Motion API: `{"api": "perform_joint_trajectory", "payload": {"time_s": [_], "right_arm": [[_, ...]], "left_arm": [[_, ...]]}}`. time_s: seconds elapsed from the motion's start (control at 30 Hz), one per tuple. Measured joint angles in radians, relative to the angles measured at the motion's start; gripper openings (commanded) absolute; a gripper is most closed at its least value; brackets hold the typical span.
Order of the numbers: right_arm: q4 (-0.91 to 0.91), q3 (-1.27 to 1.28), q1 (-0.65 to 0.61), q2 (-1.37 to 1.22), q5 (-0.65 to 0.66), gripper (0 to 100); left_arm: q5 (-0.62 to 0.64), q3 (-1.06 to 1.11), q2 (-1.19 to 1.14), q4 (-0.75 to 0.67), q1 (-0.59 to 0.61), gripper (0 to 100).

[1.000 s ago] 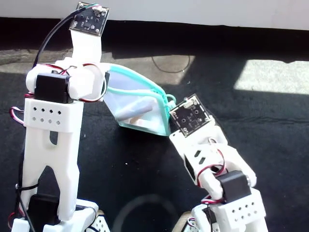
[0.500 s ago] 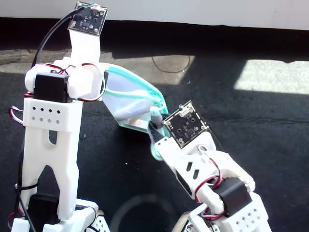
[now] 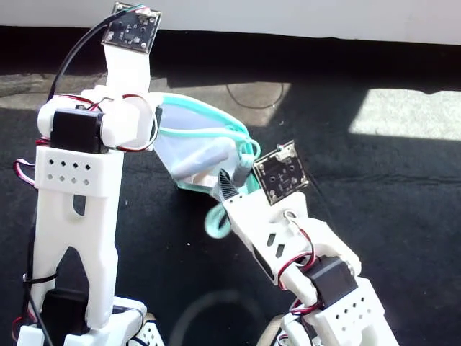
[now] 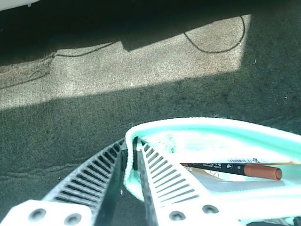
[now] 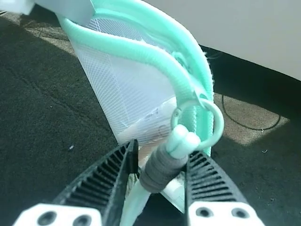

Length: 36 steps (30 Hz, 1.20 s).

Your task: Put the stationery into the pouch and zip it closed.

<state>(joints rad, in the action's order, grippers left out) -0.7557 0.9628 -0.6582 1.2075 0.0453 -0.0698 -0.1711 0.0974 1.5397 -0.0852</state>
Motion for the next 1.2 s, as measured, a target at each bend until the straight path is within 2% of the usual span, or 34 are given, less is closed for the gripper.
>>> {"api": "perform_joint_trajectory", "payload": {"time_s": [0.13, 0.23, 0.43, 0.63, 0.8, 0.87, 1.0, 1.07, 1.2], "right_arm": [[0.000, 0.000, 0.000, 0.000, 0.000, 12.0], [0.000, 0.000, 0.002, 0.000, 0.000, 0.0], [-0.006, 0.000, 0.092, 0.000, 0.000, 0.7], [-0.127, -0.091, 0.161, -0.002, 0.000, 0.7], [-0.153, -0.164, 0.164, 0.000, 0.109, 0.7], [-0.153, -0.169, 0.164, 0.000, 0.147, 0.7], [-0.149, -0.169, 0.164, 0.000, 0.213, 0.7], [-0.115, -0.163, 0.164, 0.000, 0.232, 0.7], [-0.011, -0.129, 0.189, 0.000, 0.239, 0.7]], "left_arm": [[0.000, 0.000, 0.000, 0.000, 0.000, 1], [0.000, 0.000, 0.000, 0.000, 0.000, 1], [0.000, 0.000, 0.000, 0.000, 0.000, 1], [0.000, 0.000, 0.000, 0.000, 0.000, 1], [0.000, -0.015, -0.002, 0.003, 0.000, 1], [0.000, -0.051, -0.003, 0.018, -0.003, 5], [0.000, -0.150, -0.005, 0.114, -0.003, 19], [0.003, -0.204, -0.017, 0.180, -0.006, 21], [0.003, -0.325, -0.026, 0.213, -0.017, 19]]}}
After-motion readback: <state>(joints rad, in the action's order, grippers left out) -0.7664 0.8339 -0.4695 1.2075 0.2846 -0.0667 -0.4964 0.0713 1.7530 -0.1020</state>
